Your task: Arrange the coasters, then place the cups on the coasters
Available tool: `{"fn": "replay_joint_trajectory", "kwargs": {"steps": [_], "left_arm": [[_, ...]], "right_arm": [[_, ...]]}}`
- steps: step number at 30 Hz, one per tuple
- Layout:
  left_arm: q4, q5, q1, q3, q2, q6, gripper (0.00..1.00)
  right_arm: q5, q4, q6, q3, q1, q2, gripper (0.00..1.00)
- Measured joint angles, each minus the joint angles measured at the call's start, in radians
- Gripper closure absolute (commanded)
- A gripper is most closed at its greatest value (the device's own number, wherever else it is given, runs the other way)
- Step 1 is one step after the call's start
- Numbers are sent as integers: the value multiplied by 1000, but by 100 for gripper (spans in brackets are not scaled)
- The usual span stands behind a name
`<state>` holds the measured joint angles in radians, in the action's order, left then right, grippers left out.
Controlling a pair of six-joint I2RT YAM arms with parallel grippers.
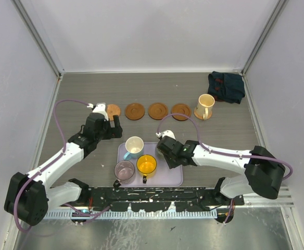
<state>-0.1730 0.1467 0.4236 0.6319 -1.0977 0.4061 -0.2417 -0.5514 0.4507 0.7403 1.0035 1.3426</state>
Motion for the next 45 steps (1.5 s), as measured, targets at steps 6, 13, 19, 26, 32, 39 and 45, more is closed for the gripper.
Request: {"fn": "replay_joint_trajectory", "kwargs": {"steps": [6, 13, 19, 26, 32, 39, 45], "left_arm": [[0, 6, 0, 0, 0, 0, 2], [0, 7, 0, 0, 0, -1, 2], [0, 7, 0, 0, 0, -3, 2], [0, 10, 0, -1, 0, -3, 2], [0, 11, 0, -1, 0, -3, 2], [-1, 12, 0, -1, 0, -5, 2], [-3, 15, 0, -1, 0, -8, 2]], "right_arm": [[-5, 15, 9, 5, 0, 17, 91], [-11, 16, 21, 10, 0, 20, 99], [-59, -20, 29, 20, 0, 13, 99], [-163, -94, 38, 40, 0, -80, 99], [-270, -100, 39, 85, -6, -108, 99], [-333, -67, 27, 109, -23, -96, 99], [-333, -42, 26, 110, -26, -92, 99]]}}
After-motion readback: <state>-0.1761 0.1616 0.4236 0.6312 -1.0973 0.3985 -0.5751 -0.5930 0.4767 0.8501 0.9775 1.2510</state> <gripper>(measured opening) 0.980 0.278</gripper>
